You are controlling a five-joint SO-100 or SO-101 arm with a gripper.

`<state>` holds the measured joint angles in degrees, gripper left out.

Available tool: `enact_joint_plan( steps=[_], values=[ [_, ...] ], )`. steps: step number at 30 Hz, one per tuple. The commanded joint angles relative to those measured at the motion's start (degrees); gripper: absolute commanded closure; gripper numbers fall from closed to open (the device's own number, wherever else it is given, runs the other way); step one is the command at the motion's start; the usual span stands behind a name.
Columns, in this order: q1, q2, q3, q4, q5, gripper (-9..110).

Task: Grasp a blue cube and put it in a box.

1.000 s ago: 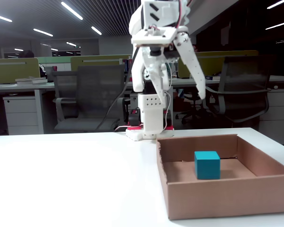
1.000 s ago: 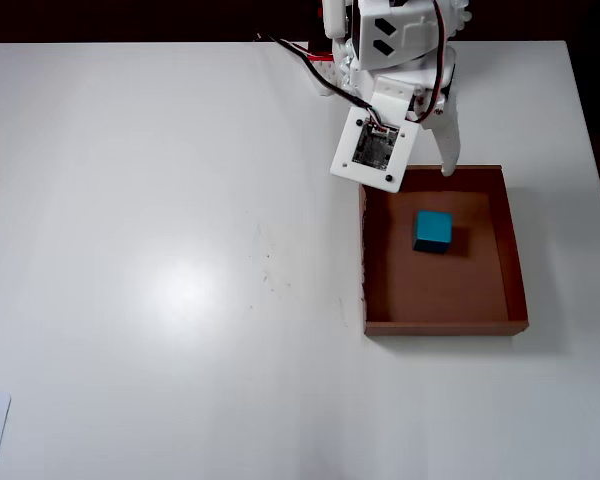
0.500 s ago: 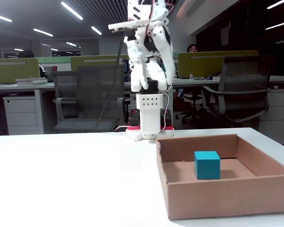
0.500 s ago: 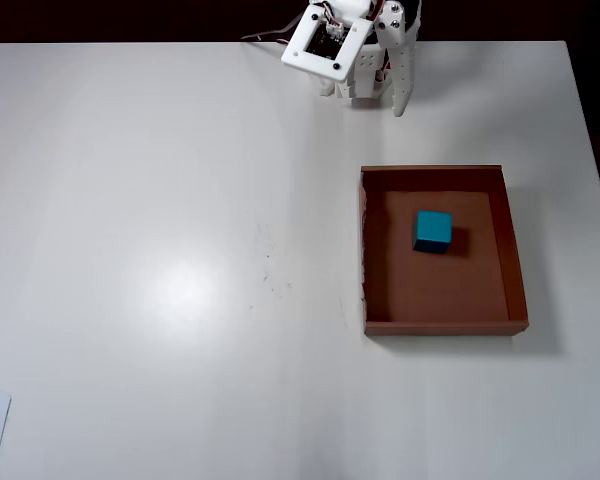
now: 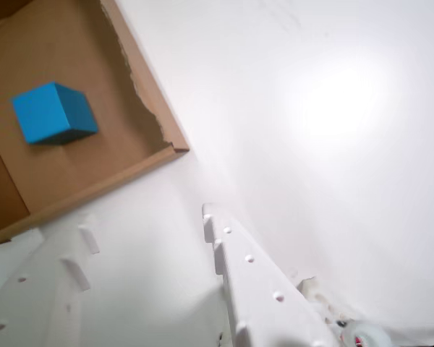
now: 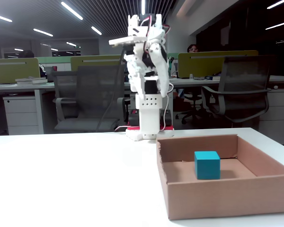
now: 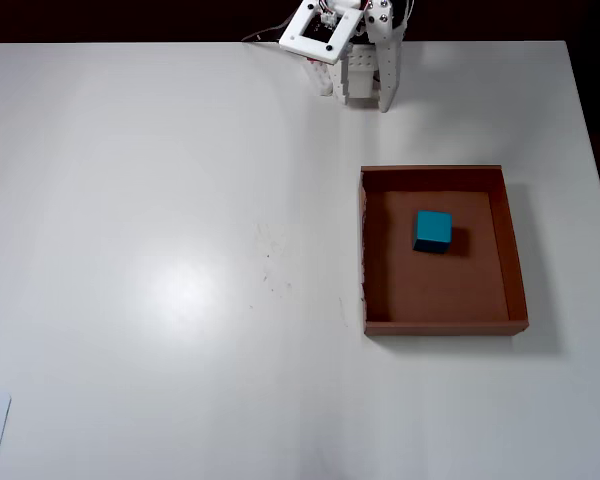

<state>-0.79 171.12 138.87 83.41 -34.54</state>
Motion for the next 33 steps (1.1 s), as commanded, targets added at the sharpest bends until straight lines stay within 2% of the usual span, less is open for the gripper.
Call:
enact_joint_plan(
  steps=[1,15,33],
  values=[
    [-1.05,1.67,1.23,-2.20,-0.53,85],
    [-5.01,11.16,17.84,-8.88,-1.23,85],
    [-15.38,11.16,29.36,-19.78,0.97,86]
  ],
)
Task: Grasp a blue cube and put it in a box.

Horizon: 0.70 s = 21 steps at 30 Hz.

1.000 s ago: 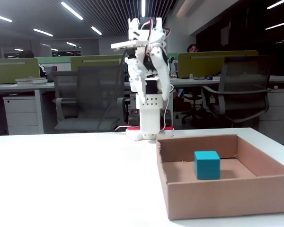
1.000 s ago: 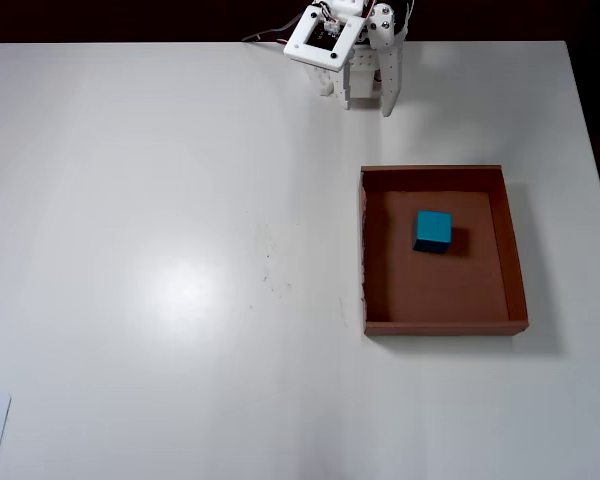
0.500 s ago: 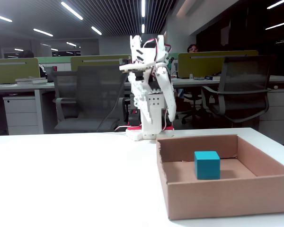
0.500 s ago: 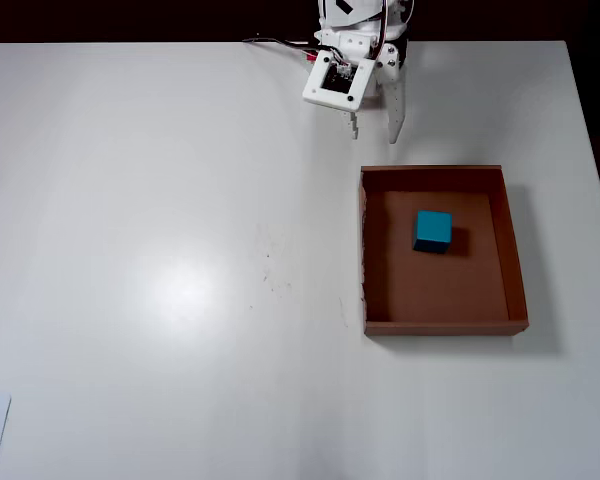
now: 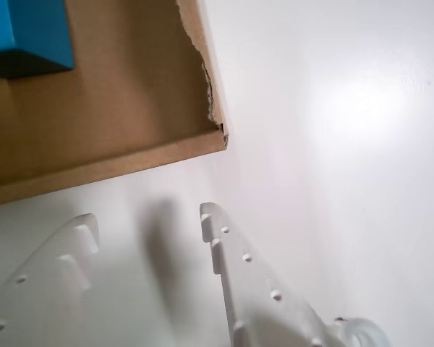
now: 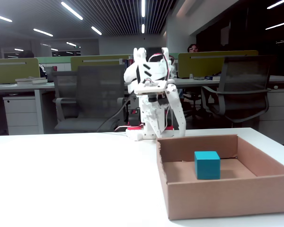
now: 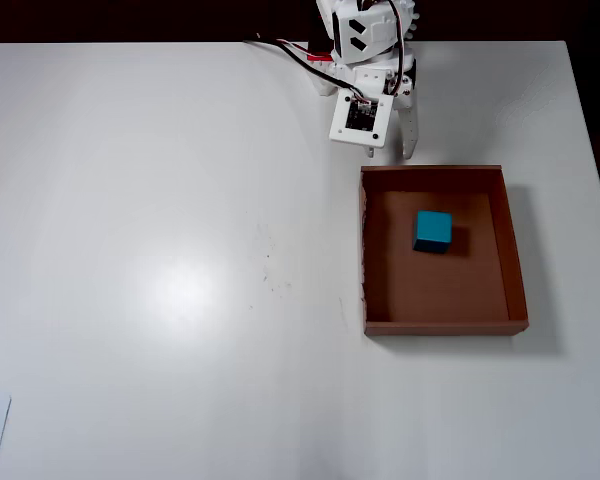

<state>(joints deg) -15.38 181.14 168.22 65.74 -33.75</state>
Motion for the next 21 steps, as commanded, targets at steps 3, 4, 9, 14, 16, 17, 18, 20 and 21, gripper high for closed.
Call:
enact_joint_plan(
  steps=[3,4,9,14,16,17,18,20,21],
  values=[
    [-1.76,1.14,0.97,-4.92,-0.18,86],
    [-2.02,1.14,1.14,-5.36,-0.26,86],
    [-3.25,1.14,1.32,-5.19,-0.70,86],
    [-3.87,1.14,1.41,-5.19,-0.79,86],
    [-3.96,1.14,1.41,-5.27,-0.79,86],
    [-3.96,1.14,1.41,-5.27,-0.79,86],
    [-3.96,1.14,1.41,-5.27,-0.79,86],
    [-3.96,1.14,1.41,-5.19,-0.79,86],
    [-3.96,1.14,1.58,-5.36,-0.88,86]
  ],
)
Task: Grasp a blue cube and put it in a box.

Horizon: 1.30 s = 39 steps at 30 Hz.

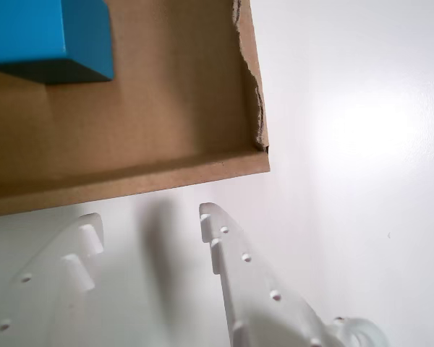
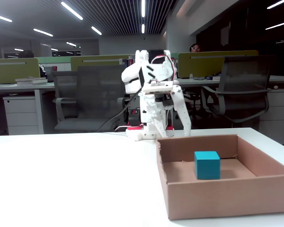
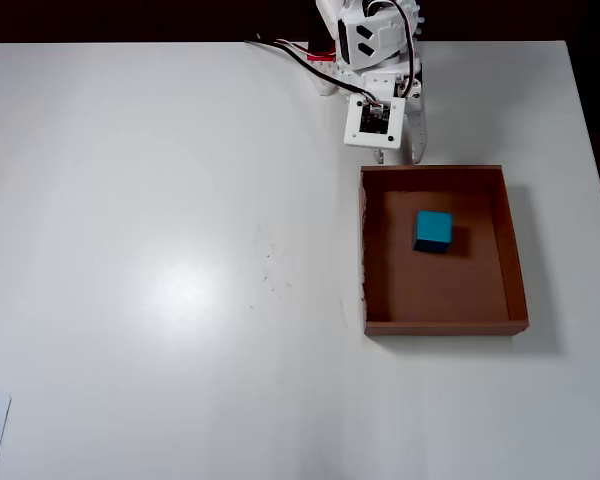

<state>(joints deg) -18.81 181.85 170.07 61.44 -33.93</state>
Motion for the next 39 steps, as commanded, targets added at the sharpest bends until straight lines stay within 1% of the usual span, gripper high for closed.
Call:
enact_joint_plan(
  steps=[1,4,9,39],
  values=[
    [-0.53,0.44,-0.18,-1.14,-0.79,86],
    [0.09,0.44,-0.09,-1.41,-0.88,81],
    [0.26,0.44,0.00,-1.41,-0.97,77],
    [0.26,0.44,0.00,-1.41,-0.97,77]
  ],
)
